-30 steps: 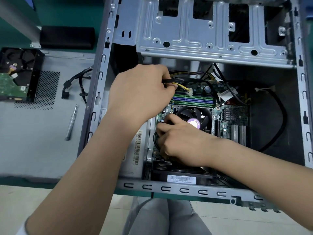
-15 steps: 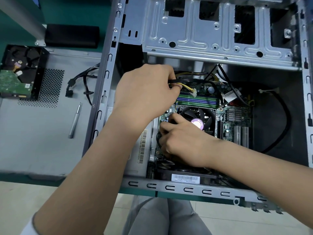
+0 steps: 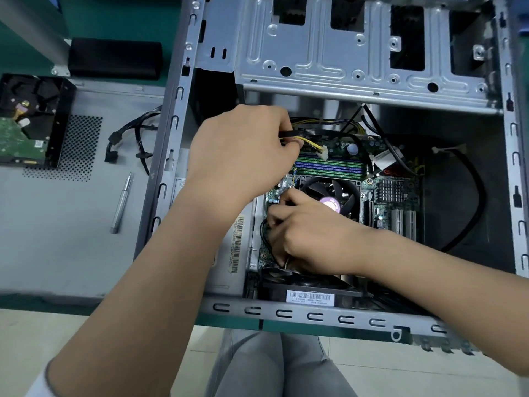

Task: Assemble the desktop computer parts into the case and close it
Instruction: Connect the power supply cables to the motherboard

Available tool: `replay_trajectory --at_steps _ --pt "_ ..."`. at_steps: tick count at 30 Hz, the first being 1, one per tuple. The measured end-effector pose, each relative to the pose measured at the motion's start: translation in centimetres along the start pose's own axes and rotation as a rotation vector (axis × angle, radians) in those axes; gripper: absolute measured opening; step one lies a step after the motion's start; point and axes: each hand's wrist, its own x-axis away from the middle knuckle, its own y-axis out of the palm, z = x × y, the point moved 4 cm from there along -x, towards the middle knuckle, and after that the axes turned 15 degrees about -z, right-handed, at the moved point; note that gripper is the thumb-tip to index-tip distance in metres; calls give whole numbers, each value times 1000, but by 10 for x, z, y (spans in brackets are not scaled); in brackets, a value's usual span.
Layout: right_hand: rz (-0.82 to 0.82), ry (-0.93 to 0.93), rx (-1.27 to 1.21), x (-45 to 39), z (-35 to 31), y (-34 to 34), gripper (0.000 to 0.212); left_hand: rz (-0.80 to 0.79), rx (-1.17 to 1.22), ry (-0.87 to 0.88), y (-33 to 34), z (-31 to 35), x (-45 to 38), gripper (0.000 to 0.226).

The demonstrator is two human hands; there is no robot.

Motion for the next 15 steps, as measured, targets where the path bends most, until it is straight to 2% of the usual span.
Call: replay_trajectory --at_steps 15 --pt "-8 4 30 -1 -1 1 17 4 -7 11 0 0 0 19"
